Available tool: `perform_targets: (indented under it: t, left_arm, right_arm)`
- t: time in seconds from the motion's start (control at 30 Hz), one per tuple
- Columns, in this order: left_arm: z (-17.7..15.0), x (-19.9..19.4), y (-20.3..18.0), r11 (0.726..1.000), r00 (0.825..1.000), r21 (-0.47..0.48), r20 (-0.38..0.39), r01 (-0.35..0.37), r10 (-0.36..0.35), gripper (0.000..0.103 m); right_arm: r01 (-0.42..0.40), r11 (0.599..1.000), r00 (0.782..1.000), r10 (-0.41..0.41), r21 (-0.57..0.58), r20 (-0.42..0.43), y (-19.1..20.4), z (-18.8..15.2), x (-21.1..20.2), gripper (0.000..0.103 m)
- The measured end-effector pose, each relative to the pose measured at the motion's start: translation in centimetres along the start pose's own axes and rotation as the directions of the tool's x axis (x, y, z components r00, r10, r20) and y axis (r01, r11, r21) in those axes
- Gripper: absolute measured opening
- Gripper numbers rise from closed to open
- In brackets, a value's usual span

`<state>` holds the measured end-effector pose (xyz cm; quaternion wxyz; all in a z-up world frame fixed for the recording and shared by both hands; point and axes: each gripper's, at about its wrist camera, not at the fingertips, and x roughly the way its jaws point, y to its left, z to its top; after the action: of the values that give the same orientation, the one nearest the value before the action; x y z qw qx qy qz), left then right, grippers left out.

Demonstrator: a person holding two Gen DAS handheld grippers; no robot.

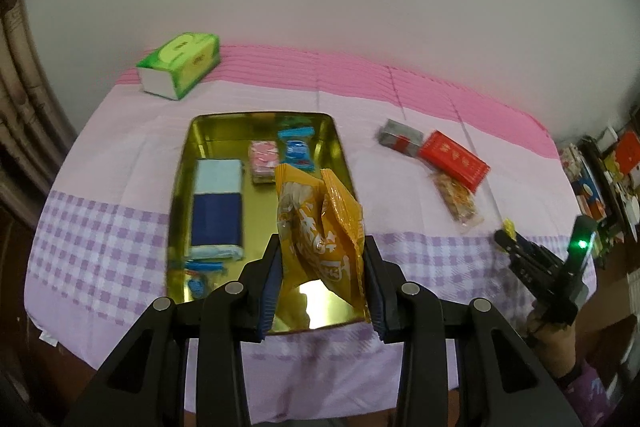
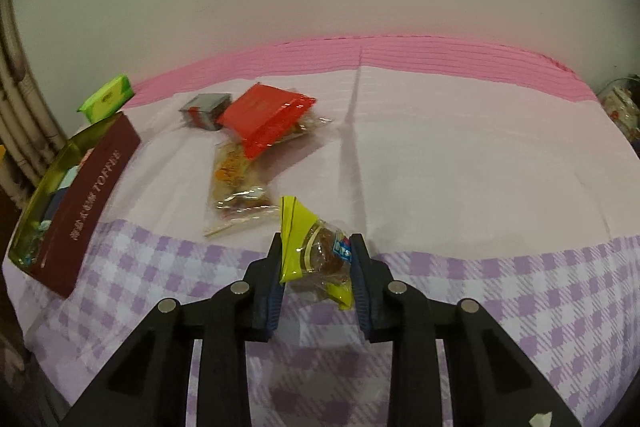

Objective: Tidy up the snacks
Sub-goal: 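Carry the orange bag into the tray with the left gripper while the right gripper grasps the yellow-wrapped candy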

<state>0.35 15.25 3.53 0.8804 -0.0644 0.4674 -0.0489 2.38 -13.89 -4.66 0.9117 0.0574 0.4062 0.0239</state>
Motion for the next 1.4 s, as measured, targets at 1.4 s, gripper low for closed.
perform_targets:
  t: [1.4]
  left_arm:
    - [-0.9,8.4,2.5,0.989,0.987,0.092,-0.094,-0.119,0.128,0.042]
  right_arm:
    - [0.021,1.000,1.000,-0.021,0.018,0.005,-0.2,-0.5,0.4,0.028]
